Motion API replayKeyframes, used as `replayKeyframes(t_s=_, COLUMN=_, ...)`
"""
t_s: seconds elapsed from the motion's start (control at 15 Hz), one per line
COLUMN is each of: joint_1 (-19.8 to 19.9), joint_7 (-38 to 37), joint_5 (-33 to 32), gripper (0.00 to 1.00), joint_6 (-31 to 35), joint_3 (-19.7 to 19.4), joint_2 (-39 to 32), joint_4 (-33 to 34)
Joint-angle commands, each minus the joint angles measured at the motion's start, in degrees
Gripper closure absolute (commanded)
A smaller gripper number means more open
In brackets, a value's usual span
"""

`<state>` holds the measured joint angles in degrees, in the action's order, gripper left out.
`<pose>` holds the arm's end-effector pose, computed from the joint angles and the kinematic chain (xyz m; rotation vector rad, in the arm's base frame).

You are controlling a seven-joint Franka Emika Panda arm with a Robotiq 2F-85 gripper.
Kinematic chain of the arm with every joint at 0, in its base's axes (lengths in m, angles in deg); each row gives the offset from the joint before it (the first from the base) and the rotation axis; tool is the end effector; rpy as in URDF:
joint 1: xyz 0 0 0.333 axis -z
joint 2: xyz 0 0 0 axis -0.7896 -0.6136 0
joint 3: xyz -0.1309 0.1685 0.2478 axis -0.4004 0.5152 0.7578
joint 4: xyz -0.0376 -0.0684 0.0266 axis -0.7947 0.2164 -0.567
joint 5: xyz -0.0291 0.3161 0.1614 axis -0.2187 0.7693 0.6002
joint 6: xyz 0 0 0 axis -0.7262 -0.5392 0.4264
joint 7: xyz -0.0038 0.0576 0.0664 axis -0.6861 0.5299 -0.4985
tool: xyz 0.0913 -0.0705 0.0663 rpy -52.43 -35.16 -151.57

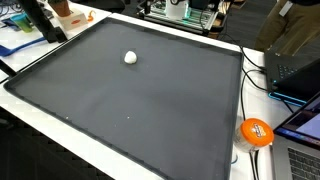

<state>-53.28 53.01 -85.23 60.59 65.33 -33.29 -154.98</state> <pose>0.4687 0.0465 0.4040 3.0378 -0.3590 0.2568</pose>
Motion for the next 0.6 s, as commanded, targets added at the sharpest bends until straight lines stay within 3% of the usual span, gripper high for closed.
replayKeyframes(t_s=0.0, joint_1=2.22, joint_7=-15.5, joint_5=-11.01, gripper=0.0, joint_6=3.21, joint_3=0.88, joint_2=-5.02, joint_4=-1.13)
replayKeyframes(t_s=0.2, joint_1=1.22, joint_7=-28.11, joint_5=-16.51, gripper=0.0, joint_6=0.17, joint_3=-0.58, joint_2=-10.0, joint_4=0.64)
replayKeyframes(t_s=0.53, joint_1=-1.13, joint_7=-33.67, joint_5=-12.29, gripper=0.0, joint_6=-2.12, joint_3=-2.3, joint_2=-17.26, joint_4=3.94)
